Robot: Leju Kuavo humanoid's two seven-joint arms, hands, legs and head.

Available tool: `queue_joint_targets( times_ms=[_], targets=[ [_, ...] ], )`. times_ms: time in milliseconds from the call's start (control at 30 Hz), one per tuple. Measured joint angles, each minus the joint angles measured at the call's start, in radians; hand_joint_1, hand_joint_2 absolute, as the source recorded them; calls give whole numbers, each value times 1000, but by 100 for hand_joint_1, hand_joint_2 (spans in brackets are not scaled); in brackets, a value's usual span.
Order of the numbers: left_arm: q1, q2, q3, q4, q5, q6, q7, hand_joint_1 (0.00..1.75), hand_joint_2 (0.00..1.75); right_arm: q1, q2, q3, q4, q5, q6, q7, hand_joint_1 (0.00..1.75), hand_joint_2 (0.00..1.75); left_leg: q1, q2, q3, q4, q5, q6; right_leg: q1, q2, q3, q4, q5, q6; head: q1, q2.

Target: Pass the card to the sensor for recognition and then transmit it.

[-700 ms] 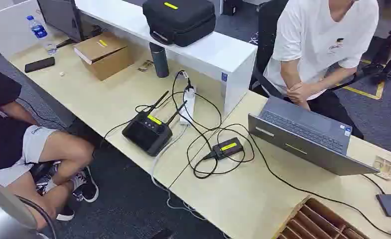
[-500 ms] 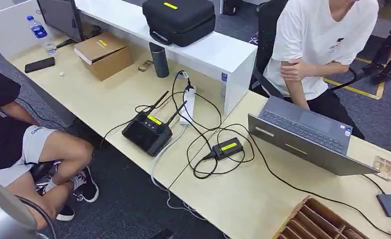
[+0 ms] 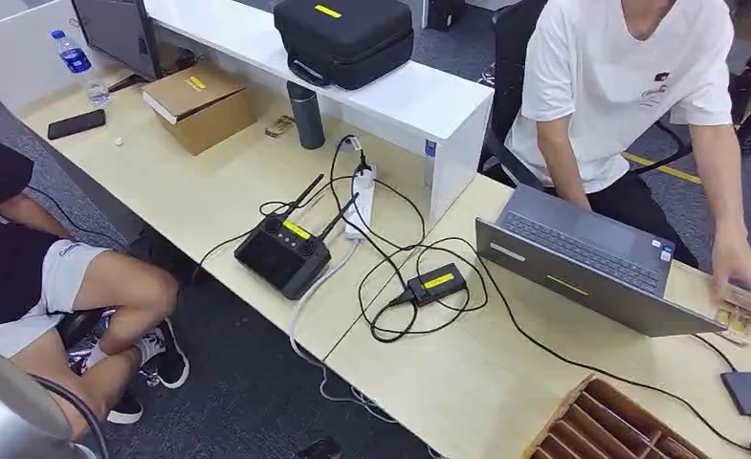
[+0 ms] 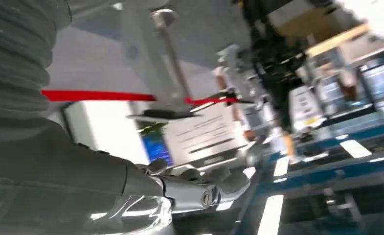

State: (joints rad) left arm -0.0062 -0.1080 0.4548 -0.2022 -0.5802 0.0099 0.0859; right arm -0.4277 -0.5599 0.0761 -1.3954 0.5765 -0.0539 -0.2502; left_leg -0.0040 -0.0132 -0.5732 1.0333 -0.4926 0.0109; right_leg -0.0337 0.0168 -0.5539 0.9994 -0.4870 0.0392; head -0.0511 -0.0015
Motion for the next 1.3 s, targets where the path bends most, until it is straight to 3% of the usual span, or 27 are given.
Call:
queue_joint_targets(
  times_ms=[233,333,500,667,933,967,1000,1300],
  targets=[
    [-4,7,-32,0,-49,-15,-8,0,175,-147,159,246,102,120,-123,84,0,175,3,-1,-1,0,1,-2,2,0,-1,1,0,-1,0,0],
    [-4,10,-47,0,-76,-1,-44,0,175,-198,233,323,162,143,-157,116,0,175,3,-1,-1,0,2,-3,2,-1,-2,1,0,-1,0,0],
    [-3,17,-84,0,-136,91,-229,0,175,-213,278,368,214,138,-188,131,0,175,4,-5,-3,0,2,-3,2,-4,-2,1,0,-1,0,0],
    [-3,21,-104,0,-139,96,-237,0,175,-214,296,384,242,138,-193,129,0,175,3,-5,-3,0,2,-3,2,-4,-2,1,0,-1,0,0],
    [-2,23,-101,0,-77,1,-211,0,175,-214,327,399,280,132,-201,113,0,175,4,-5,-3,0,2,-3,2,-4,-2,1,0,-1,0,0],
    [-2,22,-98,0,-75,-11,-209,0,175,-214,329,399,283,124,-201,110,164,175,4,-5,-3,0,2,-3,2,-4,-2,1,0,-1,0,0],
    [-2,21,-95,0,-73,-18,-203,0,175,-214,332,399,287,117,-201,105,175,175,4,-5,-3,0,2,-3,3,-4,-2,1,0,-1,0,0],
    [-2,15,-81,0,-73,-43,-193,0,175,-195,349,397,296,72,-210,76,175,175,4,-4,-3,0,2,-3,2,-4,-3,1,0,-1,0,0]
  ],
)
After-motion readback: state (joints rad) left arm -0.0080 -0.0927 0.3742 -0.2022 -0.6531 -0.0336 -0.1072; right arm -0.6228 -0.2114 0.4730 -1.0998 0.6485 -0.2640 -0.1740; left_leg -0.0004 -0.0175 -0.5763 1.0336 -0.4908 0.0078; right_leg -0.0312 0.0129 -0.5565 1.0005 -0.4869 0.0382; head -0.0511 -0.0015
